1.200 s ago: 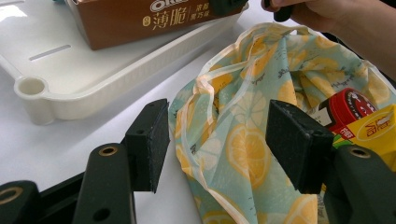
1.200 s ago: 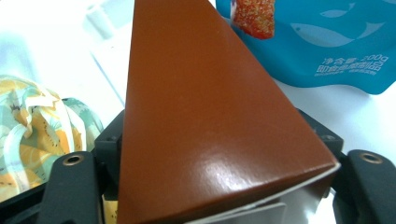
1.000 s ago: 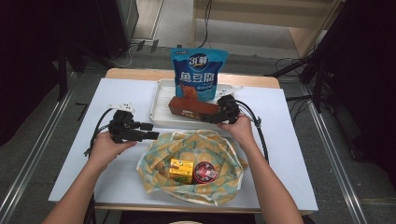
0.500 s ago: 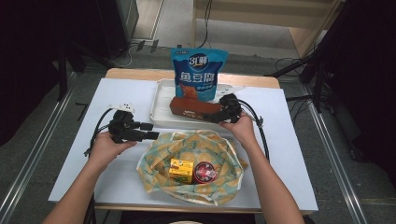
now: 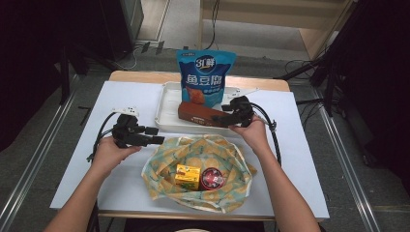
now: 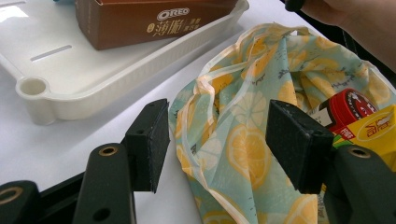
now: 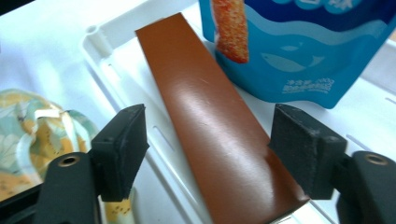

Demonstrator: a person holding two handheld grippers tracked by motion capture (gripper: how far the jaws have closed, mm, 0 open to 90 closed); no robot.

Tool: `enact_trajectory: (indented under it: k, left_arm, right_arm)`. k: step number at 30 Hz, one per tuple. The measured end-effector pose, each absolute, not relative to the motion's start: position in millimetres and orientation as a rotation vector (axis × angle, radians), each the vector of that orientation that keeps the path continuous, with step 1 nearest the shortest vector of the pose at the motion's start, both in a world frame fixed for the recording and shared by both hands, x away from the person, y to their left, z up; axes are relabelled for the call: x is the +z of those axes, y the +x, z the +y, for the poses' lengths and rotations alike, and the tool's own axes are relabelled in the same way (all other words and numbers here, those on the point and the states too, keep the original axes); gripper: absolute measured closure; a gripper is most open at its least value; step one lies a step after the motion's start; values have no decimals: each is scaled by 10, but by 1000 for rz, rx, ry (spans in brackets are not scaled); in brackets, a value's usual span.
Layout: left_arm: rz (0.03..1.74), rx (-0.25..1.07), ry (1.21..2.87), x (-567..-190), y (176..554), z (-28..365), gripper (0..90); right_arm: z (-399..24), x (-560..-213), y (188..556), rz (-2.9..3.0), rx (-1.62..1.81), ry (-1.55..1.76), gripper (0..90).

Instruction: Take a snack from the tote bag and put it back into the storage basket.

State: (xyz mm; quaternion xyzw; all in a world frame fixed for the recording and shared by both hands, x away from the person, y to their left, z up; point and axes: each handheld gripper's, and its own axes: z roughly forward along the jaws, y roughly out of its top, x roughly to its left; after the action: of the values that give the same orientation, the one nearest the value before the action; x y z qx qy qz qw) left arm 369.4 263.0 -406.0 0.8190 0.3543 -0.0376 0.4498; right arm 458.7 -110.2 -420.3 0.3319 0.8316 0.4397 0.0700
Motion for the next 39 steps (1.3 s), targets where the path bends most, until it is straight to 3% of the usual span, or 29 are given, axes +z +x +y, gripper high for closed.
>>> enact_trajectory:
  k: [20, 39]
  left_arm:
    - [876, -91, 2026, -4060, 3695, 2632, 401]
    - [875, -90, 2023, -4056, 3692, 2638, 401]
  right_arm:
    - [-979, -4157, 4348, 2501, 1364, 922, 505]
    - [-824, -4236, 4269, 2522, 1356, 897, 812]
